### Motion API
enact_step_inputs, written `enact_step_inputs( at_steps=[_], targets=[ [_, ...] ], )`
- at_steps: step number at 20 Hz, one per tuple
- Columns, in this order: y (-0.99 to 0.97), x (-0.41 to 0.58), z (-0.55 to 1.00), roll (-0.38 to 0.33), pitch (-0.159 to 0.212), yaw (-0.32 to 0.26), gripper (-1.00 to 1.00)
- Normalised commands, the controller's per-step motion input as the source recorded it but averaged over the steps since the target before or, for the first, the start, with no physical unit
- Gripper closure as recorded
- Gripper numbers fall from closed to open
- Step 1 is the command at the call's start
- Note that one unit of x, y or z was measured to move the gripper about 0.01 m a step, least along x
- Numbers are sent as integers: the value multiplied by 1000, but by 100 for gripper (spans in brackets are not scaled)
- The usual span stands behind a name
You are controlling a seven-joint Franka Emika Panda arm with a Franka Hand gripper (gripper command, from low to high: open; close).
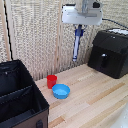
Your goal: Discover the targeted book and set your gripper to the appropriate amplitude. Smoothly guide your gripper in the direction of the book and snatch it firmly. Search for the back section of the caddy. Move the held book towards the back section and lightly deposit it inside.
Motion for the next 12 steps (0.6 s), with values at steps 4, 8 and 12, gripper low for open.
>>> enact_step_inputs(
  at_steps=[4, 8, 12],
  targets=[
    [469, 121, 482, 18, 0, -197, 100],
    [493, 61, 405, 36, 0, -196, 100],
    [443, 46, 316, 81, 0, -202, 100]
  ],
)
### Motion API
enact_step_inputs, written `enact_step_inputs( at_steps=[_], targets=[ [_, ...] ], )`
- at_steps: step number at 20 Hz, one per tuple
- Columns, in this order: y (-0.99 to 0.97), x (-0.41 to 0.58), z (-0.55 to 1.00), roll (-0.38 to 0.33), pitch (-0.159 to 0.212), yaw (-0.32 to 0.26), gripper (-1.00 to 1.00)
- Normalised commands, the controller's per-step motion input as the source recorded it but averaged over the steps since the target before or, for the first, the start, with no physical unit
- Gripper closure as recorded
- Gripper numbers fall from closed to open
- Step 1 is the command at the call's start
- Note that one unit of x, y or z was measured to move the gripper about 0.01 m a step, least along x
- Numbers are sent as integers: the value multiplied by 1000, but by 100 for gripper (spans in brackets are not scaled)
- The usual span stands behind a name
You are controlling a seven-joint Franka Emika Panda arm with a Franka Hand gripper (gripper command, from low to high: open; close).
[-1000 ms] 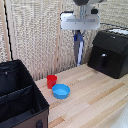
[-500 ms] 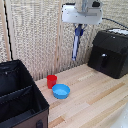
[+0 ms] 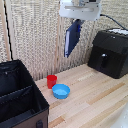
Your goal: Discover the targeted book and set your gripper to the appropriate amplitude. Smoothly guide your gripper in the direction of the book and snatch it firmly. Search for the back section of the caddy. Move the held book towards the back section and lightly deposit it inside.
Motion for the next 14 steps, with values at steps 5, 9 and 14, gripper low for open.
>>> enact_step_inputs(
  at_steps=[5, 9, 14],
  targets=[
    [427, 46, 304, 104, 1, -204, 100],
    [354, 6, 341, 161, 0, -223, 100],
    [500, 43, 256, 99, 1, -186, 100]
  ],
)
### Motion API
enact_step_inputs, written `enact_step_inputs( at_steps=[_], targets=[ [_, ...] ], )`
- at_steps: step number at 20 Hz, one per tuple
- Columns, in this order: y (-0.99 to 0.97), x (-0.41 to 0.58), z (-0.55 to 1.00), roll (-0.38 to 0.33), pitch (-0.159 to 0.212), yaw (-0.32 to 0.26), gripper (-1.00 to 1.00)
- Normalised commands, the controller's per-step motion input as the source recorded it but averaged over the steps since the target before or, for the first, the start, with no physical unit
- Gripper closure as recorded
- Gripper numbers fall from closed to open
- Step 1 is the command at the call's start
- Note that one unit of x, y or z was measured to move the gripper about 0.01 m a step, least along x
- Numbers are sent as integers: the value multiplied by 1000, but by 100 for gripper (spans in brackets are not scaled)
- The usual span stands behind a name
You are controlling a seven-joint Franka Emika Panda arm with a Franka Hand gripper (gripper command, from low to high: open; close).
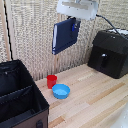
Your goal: Discover the targeted book and set your gripper to the appropriate amplitude. Smoothly guide your gripper in the direction of the book and snatch it firmly. Search for the back section of the caddy. Move the held book towards the back section and lightly deposit it inside.
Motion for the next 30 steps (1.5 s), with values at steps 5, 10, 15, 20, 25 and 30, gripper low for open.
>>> enact_step_inputs(
  at_steps=[5, 10, 15, 20, 25, 30],
  targets=[
    [796, 84, 6, 2, 0, -132, 100],
    [860, 142, 0, 0, 0, -108, 100],
    [879, 201, 276, 0, 0, -88, 100],
    [888, 300, 398, 0, 0, -69, 100],
    [889, 326, 399, 0, 0, -63, 100],
    [885, 345, 403, 0, 0, -60, 100]
  ],
)
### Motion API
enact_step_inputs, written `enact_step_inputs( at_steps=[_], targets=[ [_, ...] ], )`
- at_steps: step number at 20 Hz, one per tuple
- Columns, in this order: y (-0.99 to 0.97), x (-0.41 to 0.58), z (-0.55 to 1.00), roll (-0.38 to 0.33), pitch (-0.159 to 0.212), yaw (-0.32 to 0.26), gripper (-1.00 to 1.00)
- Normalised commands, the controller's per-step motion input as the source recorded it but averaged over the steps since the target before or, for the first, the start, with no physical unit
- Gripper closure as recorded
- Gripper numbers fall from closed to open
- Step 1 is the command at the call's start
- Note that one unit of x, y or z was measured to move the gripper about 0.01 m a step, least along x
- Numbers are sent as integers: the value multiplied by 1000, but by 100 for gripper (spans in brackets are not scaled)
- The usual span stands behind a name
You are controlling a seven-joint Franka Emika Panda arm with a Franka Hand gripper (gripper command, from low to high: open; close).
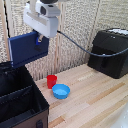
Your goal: Discover the targeted book and set your gripper to the appropriate amplitude. Smoothly guide your gripper in the direction of the book and snatch it firmly. Search for the back section of the caddy. Move the held book towards the back section and lightly deposit it inside.
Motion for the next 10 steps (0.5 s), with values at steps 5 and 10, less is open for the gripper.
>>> enact_step_inputs(
  at_steps=[5, 10],
  targets=[
    [867, 313, 638, 0, 0, -60, 100],
    [871, 304, 610, 0, 6, -45, 100]
  ],
)
